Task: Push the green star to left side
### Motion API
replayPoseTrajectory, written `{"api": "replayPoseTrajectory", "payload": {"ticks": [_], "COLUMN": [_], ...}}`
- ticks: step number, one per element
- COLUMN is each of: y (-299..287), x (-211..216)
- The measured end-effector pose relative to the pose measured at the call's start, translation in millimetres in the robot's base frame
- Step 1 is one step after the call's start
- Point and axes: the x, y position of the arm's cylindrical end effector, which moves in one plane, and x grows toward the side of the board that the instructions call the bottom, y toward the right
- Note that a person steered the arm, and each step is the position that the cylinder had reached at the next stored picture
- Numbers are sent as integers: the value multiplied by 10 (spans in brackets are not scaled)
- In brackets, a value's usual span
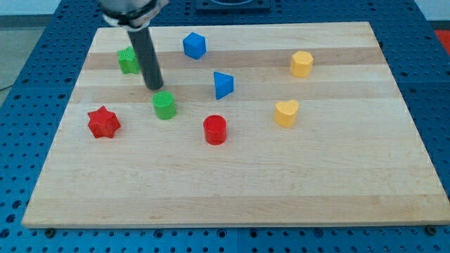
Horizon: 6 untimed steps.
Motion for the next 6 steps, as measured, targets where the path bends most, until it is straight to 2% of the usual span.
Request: {"api": "replayPoseTrajectory", "payload": {"ticks": [2, 3, 6], "y": [-307, -340, -345], "x": [-752, -657, 16]}}
